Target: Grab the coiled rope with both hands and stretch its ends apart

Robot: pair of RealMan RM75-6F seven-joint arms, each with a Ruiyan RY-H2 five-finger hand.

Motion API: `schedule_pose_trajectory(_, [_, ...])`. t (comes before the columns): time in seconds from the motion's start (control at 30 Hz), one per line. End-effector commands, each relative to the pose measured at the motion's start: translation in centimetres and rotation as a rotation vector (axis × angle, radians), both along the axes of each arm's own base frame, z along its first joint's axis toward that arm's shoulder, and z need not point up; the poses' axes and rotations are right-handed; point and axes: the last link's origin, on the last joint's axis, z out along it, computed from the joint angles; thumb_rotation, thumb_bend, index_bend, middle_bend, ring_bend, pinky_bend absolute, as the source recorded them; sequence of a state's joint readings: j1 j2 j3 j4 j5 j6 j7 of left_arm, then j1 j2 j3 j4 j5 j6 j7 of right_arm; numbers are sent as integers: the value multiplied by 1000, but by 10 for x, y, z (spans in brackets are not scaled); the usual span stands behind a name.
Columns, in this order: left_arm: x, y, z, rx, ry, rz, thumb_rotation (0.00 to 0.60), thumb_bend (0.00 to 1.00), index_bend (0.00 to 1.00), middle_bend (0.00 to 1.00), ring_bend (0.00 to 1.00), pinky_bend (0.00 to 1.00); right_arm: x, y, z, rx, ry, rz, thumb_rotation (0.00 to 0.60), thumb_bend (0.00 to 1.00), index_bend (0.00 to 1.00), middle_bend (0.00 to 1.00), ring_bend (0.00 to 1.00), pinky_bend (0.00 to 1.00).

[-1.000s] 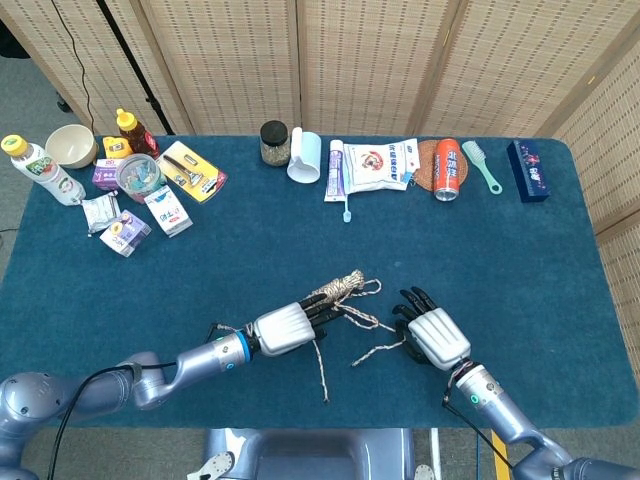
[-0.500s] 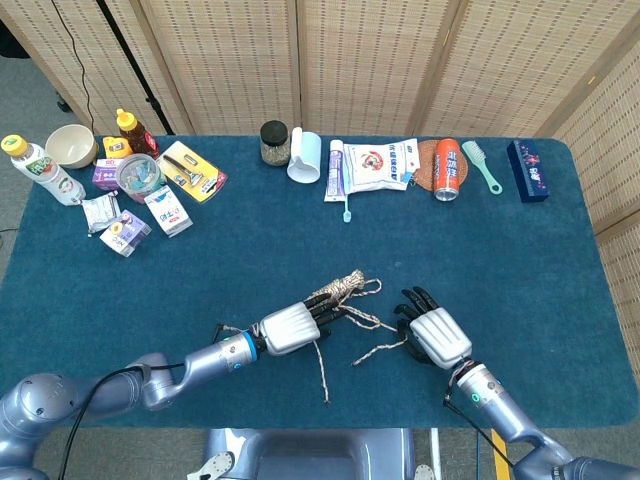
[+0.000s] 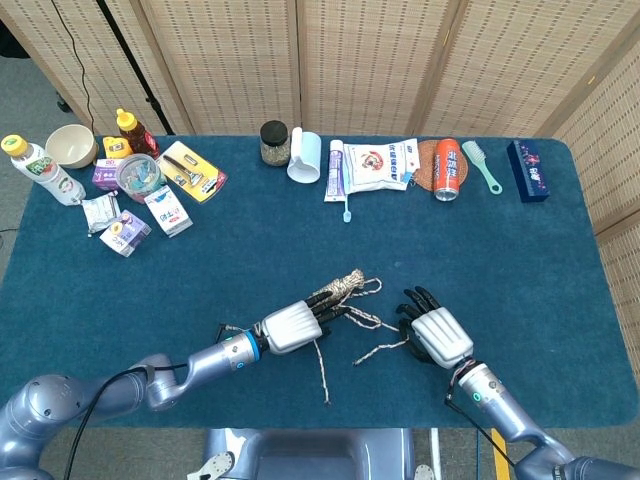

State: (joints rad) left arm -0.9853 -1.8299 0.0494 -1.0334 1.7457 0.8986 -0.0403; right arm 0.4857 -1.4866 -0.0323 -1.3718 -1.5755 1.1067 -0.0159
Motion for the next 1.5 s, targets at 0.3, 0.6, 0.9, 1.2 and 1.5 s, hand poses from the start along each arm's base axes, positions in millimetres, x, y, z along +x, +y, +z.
schedule_pose_trajectory(0.3, [0, -1, -3, 4, -1, 4, 600, 386, 500, 0, 0, 0, -2, 1, 0, 2, 3, -7, 600, 503, 602, 272, 48, 0])
schedule_pose_trajectory(0.6, [0, 0, -5, 8, -4, 12, 600, 386, 509, 0, 0, 0, -2, 1, -1, 3, 3, -11, 600, 504, 602, 272, 49, 0])
schedule_pose_trajectory(0.9, [1, 1, -5, 13, -15, 20, 600, 386, 555, 0, 0, 0, -3, 1, -1, 4, 4, -13, 600, 503, 606, 275, 52, 0])
schedule_pose_trajectory(1.2, [2, 0, -6, 14, -27, 21, 600, 386, 611, 0, 0, 0, -3, 1, -1, 1, 6, -13, 600, 503, 607, 276, 53, 0])
schedule_pose_trajectory(1.5, [1, 1, -3, 18, -29, 22, 600, 386, 625, 0, 0, 0, -3, 2, -1, 0, 5, -13, 600, 503, 611, 278, 54, 0])
